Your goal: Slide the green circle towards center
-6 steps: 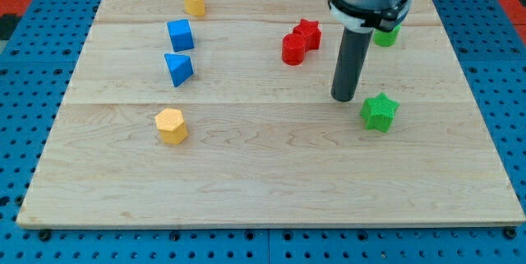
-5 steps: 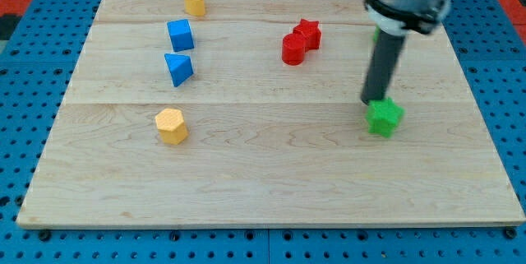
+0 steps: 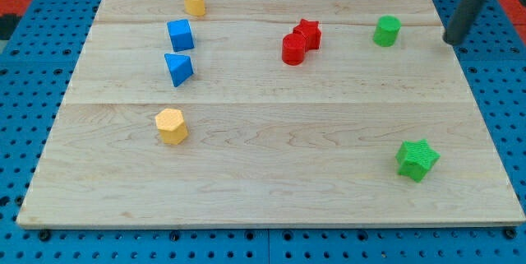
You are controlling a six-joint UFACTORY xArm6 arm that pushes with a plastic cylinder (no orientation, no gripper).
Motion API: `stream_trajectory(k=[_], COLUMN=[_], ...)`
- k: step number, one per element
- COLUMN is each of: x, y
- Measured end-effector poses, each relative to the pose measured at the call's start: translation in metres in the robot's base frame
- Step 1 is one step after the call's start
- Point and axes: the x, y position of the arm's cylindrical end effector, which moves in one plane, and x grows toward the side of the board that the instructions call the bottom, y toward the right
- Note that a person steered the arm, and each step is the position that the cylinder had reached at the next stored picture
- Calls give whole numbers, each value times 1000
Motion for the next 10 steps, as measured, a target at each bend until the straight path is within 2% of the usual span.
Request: stream_trajectory(k=[1, 2, 3, 4, 5, 6, 7, 8, 9, 10], x=[-15, 31, 24, -12, -24, -4, 20, 49, 14, -5], y=[-41, -101, -85, -83, -148, -204, -227, -208, -210, -179])
